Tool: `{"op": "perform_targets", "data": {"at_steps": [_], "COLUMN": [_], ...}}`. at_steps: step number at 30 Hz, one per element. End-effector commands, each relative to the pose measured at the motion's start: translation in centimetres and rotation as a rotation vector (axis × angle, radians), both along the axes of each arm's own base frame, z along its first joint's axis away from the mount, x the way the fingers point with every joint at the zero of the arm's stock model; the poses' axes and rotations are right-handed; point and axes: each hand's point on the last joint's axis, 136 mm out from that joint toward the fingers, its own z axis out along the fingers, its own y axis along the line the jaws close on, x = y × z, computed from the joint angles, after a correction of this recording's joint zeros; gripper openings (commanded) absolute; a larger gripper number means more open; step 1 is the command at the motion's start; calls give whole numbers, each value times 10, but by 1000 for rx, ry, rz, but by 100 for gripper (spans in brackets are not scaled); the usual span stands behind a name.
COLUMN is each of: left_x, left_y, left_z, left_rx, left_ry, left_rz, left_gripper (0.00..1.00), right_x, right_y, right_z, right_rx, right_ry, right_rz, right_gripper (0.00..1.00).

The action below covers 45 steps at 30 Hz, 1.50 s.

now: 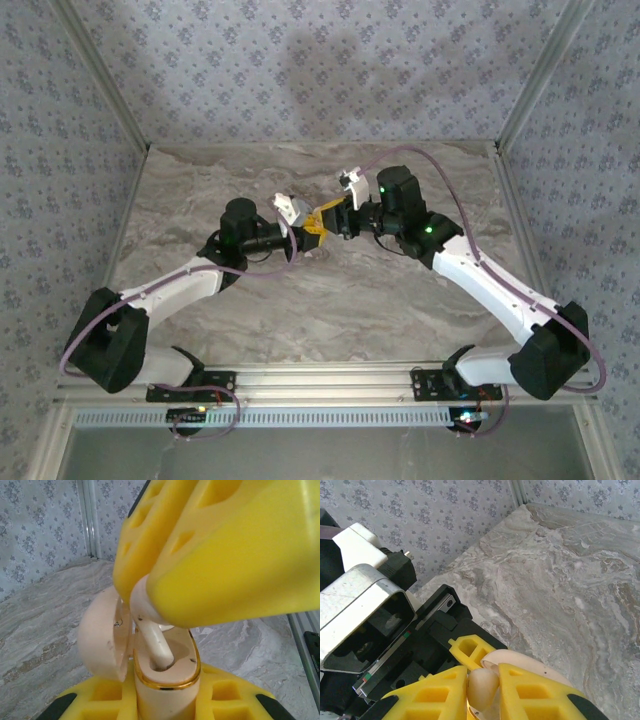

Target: Insert wireless bluetooth earbuds into charging case

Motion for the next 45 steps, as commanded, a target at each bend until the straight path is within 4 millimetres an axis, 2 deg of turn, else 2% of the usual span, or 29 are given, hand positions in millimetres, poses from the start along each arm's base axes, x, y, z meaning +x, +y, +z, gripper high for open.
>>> {"op": "perform_targets", "data": {"at_steps": [1, 6, 13, 30, 45], "left_x": [1, 2, 1, -7, -16], "left_y": [-4, -4, -2, -2, -3], "left_z": [35, 39, 47, 62, 66], "left_rx": [-73, -86, -106, -152, -149], "left_ry": [-77, -76, -85, -107, -121], "left_rz": [-10, -4, 4, -25, -74], "left_gripper": [17, 17, 17, 17, 17], "right_x": [-3, -6, -14, -25, -18], "right_y": [8, 11, 8, 0, -10], "right_z": [18, 17, 3, -4, -4], "right_rx": [35, 39, 21, 23, -26], "right_ry": [-45, -35, 6, 15, -8], "right_rz": [44, 66, 92, 187, 179], "right_gripper": [23, 23, 23, 26, 29]}}
